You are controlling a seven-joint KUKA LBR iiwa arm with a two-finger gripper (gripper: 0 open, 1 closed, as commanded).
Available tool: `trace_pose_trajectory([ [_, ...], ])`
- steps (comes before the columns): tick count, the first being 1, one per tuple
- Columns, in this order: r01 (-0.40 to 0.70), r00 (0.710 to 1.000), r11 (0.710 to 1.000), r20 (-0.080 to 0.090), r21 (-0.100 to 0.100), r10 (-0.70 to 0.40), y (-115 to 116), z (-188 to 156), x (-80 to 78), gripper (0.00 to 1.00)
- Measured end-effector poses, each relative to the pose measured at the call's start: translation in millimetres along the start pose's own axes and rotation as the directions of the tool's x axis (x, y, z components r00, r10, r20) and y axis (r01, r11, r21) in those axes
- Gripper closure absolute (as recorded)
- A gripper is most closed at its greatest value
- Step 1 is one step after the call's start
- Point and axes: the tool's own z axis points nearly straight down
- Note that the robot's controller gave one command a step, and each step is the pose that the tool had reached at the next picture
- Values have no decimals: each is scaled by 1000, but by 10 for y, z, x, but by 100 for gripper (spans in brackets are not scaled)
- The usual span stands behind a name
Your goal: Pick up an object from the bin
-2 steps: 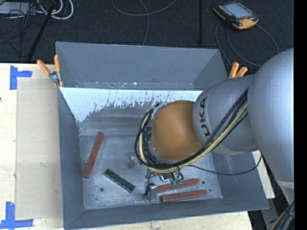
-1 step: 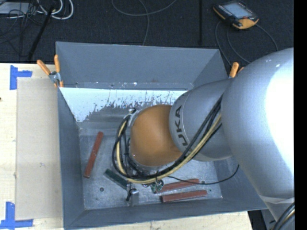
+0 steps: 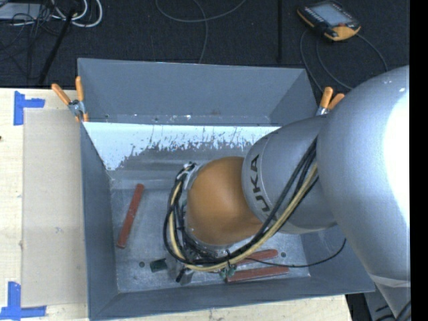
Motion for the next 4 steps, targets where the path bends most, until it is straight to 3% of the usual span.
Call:
trace_pose_trajectory([
  [1, -1, 1000, 1000, 0, 0, 1, 0, 0, -1, 100],
  [2, 32, 999, 1000, -4, -1, -32, -161, -503, -89, 100],
  [3, -7, 1000, 1000, 7, 2, 7, -488, -788, -213, 100],
  [4, 27, 1000, 1000, 3, 0, -27, -470, -1033, -52, 0],
])
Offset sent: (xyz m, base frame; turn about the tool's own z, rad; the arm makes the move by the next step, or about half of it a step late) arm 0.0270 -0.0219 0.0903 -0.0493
